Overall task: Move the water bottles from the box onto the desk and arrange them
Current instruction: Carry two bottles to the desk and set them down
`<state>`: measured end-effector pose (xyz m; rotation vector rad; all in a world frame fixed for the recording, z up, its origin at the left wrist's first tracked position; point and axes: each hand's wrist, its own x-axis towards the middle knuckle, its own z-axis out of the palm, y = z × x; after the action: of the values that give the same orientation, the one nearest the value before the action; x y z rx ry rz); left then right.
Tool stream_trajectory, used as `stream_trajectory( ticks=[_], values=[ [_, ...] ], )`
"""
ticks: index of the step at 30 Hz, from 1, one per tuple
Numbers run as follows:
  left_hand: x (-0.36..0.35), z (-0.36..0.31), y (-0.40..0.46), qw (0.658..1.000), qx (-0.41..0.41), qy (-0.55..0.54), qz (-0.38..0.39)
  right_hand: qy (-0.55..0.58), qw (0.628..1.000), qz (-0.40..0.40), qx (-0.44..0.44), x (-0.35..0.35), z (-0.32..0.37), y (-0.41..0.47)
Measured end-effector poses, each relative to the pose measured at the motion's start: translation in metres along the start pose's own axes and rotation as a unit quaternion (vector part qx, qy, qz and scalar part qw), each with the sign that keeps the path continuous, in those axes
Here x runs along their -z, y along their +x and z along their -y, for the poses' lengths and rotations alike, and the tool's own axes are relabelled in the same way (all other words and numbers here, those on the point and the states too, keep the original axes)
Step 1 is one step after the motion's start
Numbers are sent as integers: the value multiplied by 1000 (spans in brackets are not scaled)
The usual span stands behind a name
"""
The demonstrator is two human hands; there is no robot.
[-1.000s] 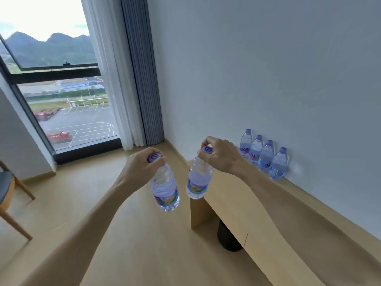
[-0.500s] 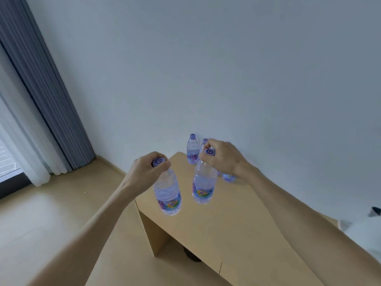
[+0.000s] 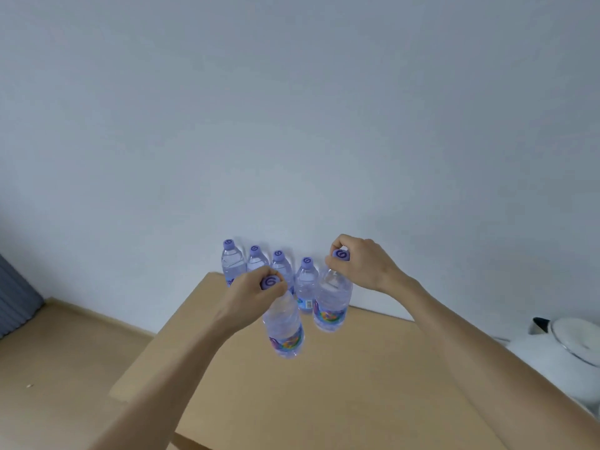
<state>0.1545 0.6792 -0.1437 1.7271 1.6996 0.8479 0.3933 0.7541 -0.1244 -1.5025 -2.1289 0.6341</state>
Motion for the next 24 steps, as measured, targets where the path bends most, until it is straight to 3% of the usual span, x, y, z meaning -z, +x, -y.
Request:
stream_trajectory(
  ticks=[13, 24],
  values=[
    [-80, 10, 124, 979, -82, 15, 184, -67, 986, -28, -148, -2, -75, 17],
    [-126, 16, 168, 965, -100, 124, 208, -109, 977, 1, -182, -22, -114, 11]
  ],
)
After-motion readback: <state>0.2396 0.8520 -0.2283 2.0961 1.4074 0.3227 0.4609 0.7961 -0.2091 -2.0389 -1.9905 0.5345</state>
